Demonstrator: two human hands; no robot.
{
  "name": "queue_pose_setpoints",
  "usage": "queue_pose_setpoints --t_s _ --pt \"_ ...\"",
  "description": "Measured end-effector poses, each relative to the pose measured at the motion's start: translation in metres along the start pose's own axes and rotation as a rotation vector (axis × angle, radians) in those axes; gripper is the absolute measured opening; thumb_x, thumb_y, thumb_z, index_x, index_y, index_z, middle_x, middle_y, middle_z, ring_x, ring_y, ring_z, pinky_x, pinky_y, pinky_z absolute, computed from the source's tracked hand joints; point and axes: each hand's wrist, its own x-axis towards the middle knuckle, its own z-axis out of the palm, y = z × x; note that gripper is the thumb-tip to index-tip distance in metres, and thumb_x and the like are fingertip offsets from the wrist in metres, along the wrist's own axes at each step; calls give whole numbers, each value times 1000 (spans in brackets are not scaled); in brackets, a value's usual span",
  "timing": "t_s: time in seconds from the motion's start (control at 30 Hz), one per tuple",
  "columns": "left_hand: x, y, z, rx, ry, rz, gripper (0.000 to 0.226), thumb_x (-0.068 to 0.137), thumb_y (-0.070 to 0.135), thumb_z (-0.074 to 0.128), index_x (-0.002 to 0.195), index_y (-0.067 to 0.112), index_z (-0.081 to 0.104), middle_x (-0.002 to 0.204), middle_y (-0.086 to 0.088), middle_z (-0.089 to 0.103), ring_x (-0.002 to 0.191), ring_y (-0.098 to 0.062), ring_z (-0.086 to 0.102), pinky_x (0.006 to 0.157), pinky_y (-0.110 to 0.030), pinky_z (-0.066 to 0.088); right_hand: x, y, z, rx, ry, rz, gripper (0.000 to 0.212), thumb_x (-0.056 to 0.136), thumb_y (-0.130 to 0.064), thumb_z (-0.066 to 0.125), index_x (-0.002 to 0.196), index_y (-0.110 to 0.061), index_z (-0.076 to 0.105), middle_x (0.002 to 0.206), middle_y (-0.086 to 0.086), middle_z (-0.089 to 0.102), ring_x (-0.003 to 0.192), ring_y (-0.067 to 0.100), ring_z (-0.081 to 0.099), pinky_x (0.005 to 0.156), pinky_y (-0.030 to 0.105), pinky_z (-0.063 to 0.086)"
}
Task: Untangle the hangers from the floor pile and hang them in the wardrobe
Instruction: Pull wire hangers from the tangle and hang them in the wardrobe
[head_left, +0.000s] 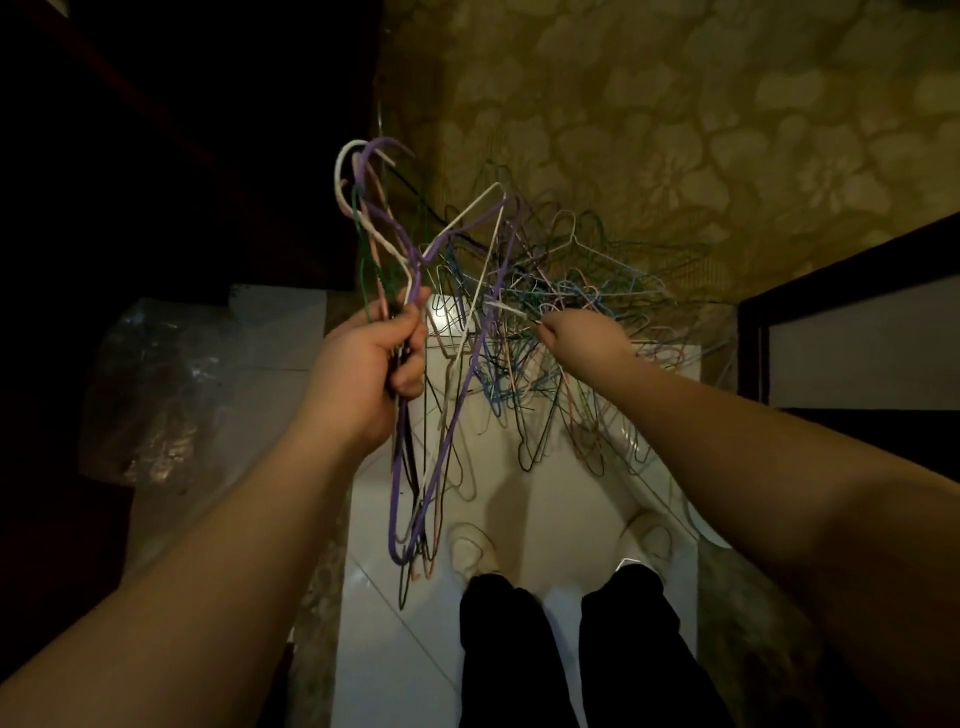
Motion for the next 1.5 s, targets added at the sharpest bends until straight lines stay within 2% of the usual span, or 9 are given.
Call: queue_pose_setpoints --t_s 0.17,0.3,0.5,0.67,0.83,1.0,1.1,1.37,1.5 --pt "-1 -2 5 24 0 7 24 99 10 42 115 9 61 67 3 48 43 -7 30 42 -19 24 6 -2 -7 108 -20 49 28 105 -31 34 93 -16 53 73 0 49 74 25 51 66 33 39" --pt "0 2 4 24 -42 24 26 99 10 41 111 11 63 67 4 48 42 -6 30 41 -18 25 10 -3 -15 98 -62 70 34 106 -30 34 108 -11 62 85 6 57 75 25 51 70 34 41" --pt "3 10 4 -8 -108 65 26 97 10 41 107 13 65 66 3 48 40 -6 31 40 -18 26 24 -15 -22 97 -120 102 41 105 -37 34 94 -9 62 79 9 56 77 29 55 70 36 44" --pt "7 9 -2 -7 -81 94 25 97 11 43 109 14 65 68 3 50 43 -8 33 43 -20 29 27 -18 -28 250 -96 126 39 106 -31 35 126 -10 60 118 18 62 87 28 56 75 35 45" --pt "10 5 -5 -28 17 68 25 99 11 43 116 13 61 70 3 50 45 -8 35 42 -19 30 19 -6 -21 330 -35 86 42 104 -40 38 116 -8 64 105 14 64 85 24 55 70 30 35" --pt "11 0 -9 -79 117 51 23 99 12 43 109 17 63 68 5 52 46 -8 36 45 -19 30 12 14 -19 341 -11 109 45 103 -41 38 120 -7 62 110 17 65 84 25 55 72 29 36" --pt "10 2 -12 -115 146 56 20 99 13 45 103 18 64 69 5 52 47 -8 36 45 -20 30 9 22 -16 281 -31 130 42 105 -40 33 110 -10 62 89 10 63 78 26 58 66 34 44" --pt "11 -3 -20 -95 183 81 22 100 13 42 104 18 63 66 6 52 46 -9 36 45 -20 32 1 33 6 88 -97 187 48 104 -46 26 91 -13 59 73 9 56 66 24 53 62 35 44" --pt "14 -10 -22 -119 187 62 21 100 14 43 106 18 63 66 6 51 46 -9 36 44 -21 34 -7 30 38 2 -251 201 44 103 -40 29 93 -9 59 72 9 55 64 22 51 63 34 44"
